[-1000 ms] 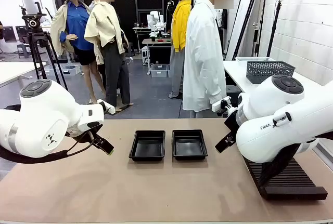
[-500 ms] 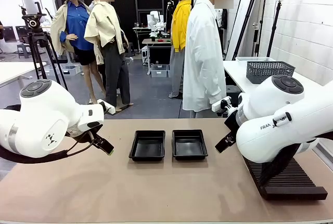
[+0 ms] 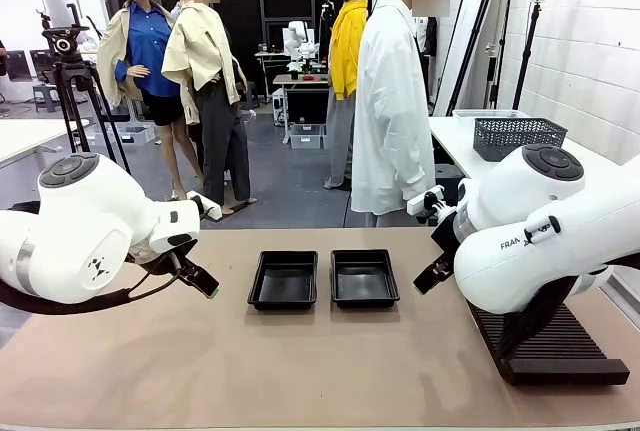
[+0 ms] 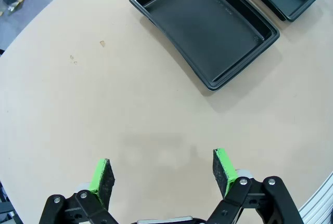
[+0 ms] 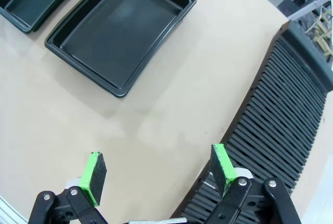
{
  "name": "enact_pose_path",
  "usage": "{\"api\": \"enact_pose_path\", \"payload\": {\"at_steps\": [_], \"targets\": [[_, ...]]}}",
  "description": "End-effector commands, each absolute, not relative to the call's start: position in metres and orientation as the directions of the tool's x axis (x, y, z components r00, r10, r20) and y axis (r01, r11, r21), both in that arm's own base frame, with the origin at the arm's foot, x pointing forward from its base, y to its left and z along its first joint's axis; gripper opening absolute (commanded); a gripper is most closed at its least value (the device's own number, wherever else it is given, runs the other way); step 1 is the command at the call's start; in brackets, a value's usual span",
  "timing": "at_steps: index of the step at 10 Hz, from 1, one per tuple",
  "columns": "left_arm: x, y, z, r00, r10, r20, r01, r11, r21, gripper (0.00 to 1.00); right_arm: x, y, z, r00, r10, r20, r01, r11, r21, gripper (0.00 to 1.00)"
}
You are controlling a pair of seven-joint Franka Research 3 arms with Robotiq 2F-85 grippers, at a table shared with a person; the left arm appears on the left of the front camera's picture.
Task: Inspect and transfer BCBs to ESD trays.
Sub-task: Pick up the Blank PCB from the PCB Rack and place it in the left ESD tray.
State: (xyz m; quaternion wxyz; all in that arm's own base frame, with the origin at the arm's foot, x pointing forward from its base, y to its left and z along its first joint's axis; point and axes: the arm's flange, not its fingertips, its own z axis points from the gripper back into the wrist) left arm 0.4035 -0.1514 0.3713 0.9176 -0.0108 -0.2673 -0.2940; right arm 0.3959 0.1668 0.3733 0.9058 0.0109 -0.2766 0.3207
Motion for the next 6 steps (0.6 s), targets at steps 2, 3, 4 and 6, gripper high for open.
{"api": "enact_pose_path", "payload": {"at_steps": [2,3,4,6], "targets": [[0.4035,-0.1511,0.3713,0.684,-0.533,0.497,0.545,0.827,0.137,1.00,0.3959,0.1670,0.3733,0.641,0.575,0.508,-0.587,0.794,-0.158,1.00],[0.4035,-0.1511,0.3713,0.684,-0.533,0.497,0.545,0.827,0.137,1.00,0.3959,0.1670,0.3733,0.641,0.575,0.508,-0.587,0.794,-0.158,1.00],[0.4035,-0.1511,0.3713,0.684,-0.533,0.497,0.545,0.827,0.137,1.00,0.3959,0.1670,0.3733,0.641,0.575,0.508,-0.587,0.794,-0.158,1.00],[0.4035,-0.1511,0.3713,0.684,-0.533,0.497,0.545,0.827,0.137,1.00,0.3959,0.1670,0.3733,0.641,0.575,0.508,-0.587,0.794,-0.158,1.00]]}}
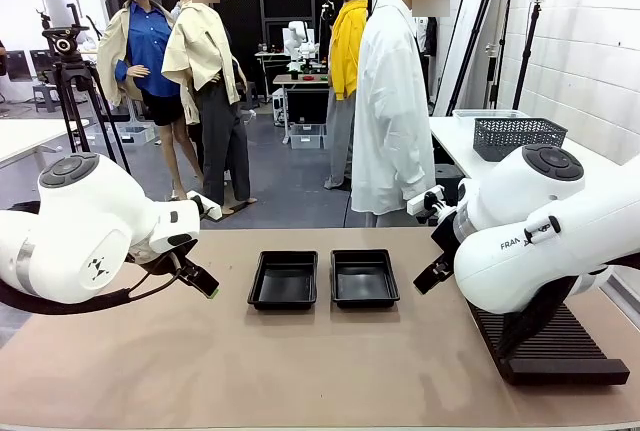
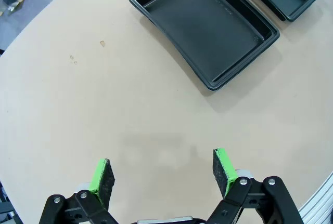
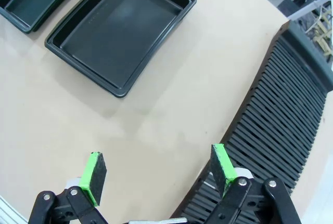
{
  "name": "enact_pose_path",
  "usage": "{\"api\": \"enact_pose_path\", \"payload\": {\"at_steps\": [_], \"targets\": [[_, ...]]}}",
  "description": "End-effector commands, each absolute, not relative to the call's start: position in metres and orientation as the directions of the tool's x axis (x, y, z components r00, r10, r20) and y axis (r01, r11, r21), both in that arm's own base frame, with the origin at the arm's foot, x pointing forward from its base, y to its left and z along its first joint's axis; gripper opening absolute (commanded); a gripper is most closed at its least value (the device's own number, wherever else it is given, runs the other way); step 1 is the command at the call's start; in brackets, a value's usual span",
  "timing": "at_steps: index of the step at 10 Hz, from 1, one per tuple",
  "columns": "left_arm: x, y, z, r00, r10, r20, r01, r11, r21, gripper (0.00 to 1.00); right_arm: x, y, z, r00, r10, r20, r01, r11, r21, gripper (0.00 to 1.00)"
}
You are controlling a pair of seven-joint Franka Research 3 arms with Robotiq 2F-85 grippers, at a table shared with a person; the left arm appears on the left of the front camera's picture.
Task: Inspect and transfer BCBs to ESD trays.
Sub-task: Pick up the Blank PCB from the PCB Rack and place it in the left ESD tray.
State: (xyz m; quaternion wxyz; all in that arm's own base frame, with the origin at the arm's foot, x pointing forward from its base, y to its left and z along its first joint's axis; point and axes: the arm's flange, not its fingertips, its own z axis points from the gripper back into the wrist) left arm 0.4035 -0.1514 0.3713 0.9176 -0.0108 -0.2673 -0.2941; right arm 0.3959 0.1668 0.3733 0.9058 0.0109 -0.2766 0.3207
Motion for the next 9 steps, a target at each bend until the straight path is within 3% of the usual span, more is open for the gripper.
{"api": "enact_pose_path", "payload": {"at_steps": [1,4,6,9], "targets": [[0.404,-0.151,0.371,0.684,-0.533,0.497,0.545,0.827,0.137,1.00,0.396,0.167,0.373,0.641,0.575,0.508,-0.587,0.794,-0.158,1.00],[0.415,-0.141,0.400,0.706,-0.530,0.469,0.550,0.828,0.108,1.00,0.403,0.156,0.403,0.667,0.566,0.485,-0.589,0.799,-0.121,1.00],[0.437,-0.124,0.429,0.739,-0.508,0.443,0.534,0.842,0.075,1.00,0.419,0.131,0.437,0.714,0.513,0.477,-0.585,0.811,0.004,1.00],[0.485,-0.073,0.453,0.800,-0.470,0.373,0.575,0.779,-0.251,1.00,0.442,0.082,0.466,0.803,0.371,0.466,-0.520,0.818,0.244,1.00]]}}
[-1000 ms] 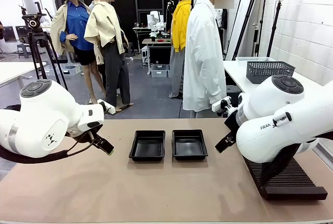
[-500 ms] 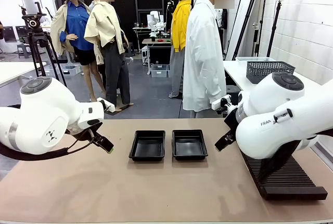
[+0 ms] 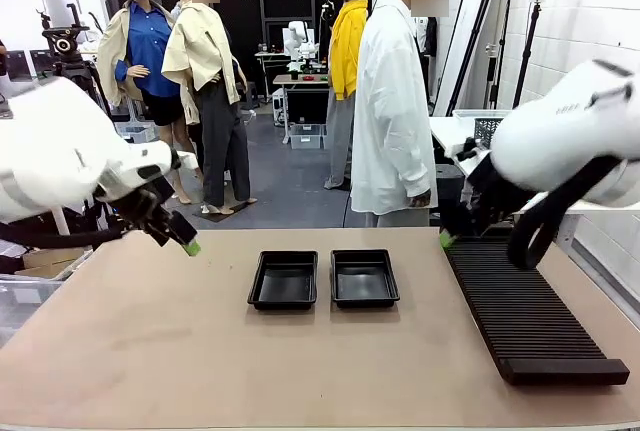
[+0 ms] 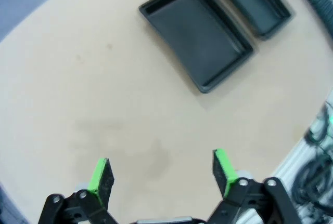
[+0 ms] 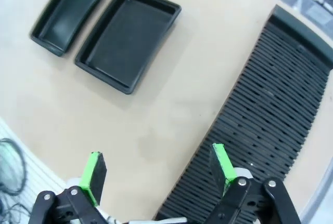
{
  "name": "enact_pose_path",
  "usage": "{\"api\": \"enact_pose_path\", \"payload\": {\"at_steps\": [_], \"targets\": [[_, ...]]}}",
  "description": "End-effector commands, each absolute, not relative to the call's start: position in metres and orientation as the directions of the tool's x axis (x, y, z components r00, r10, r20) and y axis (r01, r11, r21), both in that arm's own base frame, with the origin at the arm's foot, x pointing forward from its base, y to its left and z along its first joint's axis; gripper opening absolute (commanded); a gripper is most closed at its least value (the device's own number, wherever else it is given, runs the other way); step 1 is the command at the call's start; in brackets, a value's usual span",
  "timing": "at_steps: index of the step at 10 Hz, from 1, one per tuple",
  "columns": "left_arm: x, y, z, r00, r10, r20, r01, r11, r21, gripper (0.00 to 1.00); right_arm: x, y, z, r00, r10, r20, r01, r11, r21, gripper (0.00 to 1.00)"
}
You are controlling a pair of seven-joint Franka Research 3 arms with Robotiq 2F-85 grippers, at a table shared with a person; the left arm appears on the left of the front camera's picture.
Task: Inspect and transfer BCBs to ESD trays.
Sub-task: Pick up the Blank PCB from the PCB Rack and place it in the left ESD tray.
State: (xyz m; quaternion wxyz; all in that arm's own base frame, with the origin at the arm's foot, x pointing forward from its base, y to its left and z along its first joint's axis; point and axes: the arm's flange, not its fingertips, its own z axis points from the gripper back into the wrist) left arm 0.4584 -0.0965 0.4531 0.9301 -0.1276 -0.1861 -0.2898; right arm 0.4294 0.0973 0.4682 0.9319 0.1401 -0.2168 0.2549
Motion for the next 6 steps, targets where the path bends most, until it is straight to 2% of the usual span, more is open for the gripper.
{"api": "enact_pose_path", "payload": {"at_steps": [1,3,6], "targets": [[0.492,-0.057,0.459,0.802,-0.455,0.388,0.580,0.748,-0.323,1.00,0.445,0.065,0.472,0.837,0.302,0.457,-0.495,0.774,0.396,1.00],[0.498,-0.014,0.466,0.851,-0.341,0.399,0.512,0.706,-0.489,1.00,0.439,0.024,0.485,0.860,0.170,0.481,-0.448,0.704,0.551,1.00],[0.484,0.069,0.471,0.896,-0.111,0.431,0.424,0.509,-0.749,1.00,0.418,-0.050,0.482,0.863,-0.039,0.504,-0.430,0.466,0.773,1.00]]}}
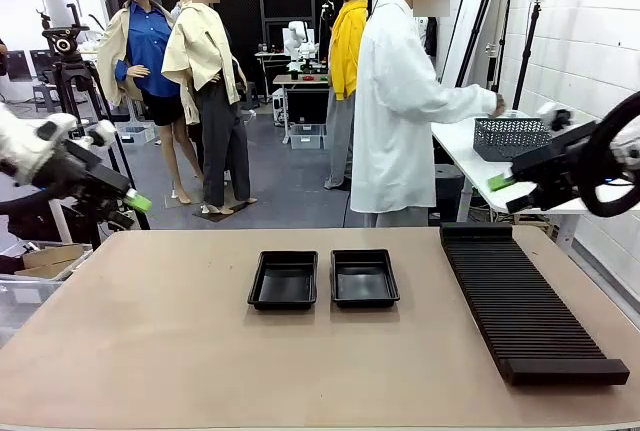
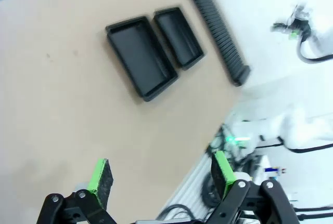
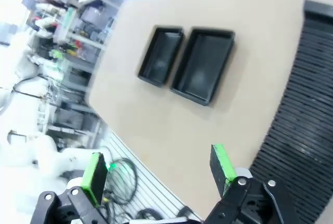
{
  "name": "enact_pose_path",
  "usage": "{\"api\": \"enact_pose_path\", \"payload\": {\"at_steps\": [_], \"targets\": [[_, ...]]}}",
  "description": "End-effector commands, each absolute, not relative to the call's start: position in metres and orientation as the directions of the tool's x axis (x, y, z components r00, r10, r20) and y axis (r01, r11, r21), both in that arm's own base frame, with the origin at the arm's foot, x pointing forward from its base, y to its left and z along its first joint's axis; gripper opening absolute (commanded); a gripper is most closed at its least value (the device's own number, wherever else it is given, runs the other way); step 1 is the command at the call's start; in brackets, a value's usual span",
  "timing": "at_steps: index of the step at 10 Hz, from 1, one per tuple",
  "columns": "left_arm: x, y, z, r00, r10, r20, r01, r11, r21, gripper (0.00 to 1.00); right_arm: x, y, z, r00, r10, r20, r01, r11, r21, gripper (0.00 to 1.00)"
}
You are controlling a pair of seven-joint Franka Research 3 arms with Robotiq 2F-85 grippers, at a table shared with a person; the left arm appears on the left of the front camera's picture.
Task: Inspect and transfer BCBs to ESD trays.
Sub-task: Pick up the Blank PCB from the PCB Rack and place it in the left ESD tray.
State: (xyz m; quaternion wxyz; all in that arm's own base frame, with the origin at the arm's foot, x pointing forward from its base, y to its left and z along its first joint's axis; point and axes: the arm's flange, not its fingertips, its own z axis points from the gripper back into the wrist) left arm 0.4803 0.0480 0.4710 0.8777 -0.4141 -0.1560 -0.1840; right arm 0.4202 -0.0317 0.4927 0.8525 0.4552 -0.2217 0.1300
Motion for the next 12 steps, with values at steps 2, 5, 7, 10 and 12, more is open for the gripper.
{"api": "enact_pose_path", "payload": {"at_steps": [2,5,7,10,12], "targets": [[0.468,0.127,0.467,0.913,0.027,0.407,0.345,0.481,-0.806,1.00,0.397,-0.094,0.472,0.845,-0.160,0.510,-0.425,0.376,0.823,1.00],[0.454,0.171,0.446,0.909,0.154,0.387,0.291,0.431,-0.854,1.00,0.377,-0.139,0.447,0.821,-0.255,0.511,-0.430,0.314,0.847,1.00],[0.449,0.183,0.438,0.904,0.172,0.390,0.297,0.401,-0.866,1.00,0.374,-0.150,0.436,0.804,-0.280,0.524,-0.455,0.276,0.847,1.00],[0.446,0.192,0.436,0.901,0.159,0.403,0.331,0.347,-0.878,1.00,0.376,-0.150,0.430,0.808,-0.288,0.515,-0.455,0.253,0.854,1.00],[0.450,0.194,0.432,0.903,0.141,0.406,0.342,0.336,-0.877,1.00,0.381,-0.149,0.433,0.809,-0.255,0.530,-0.470,0.260,0.843,1.00]]}}
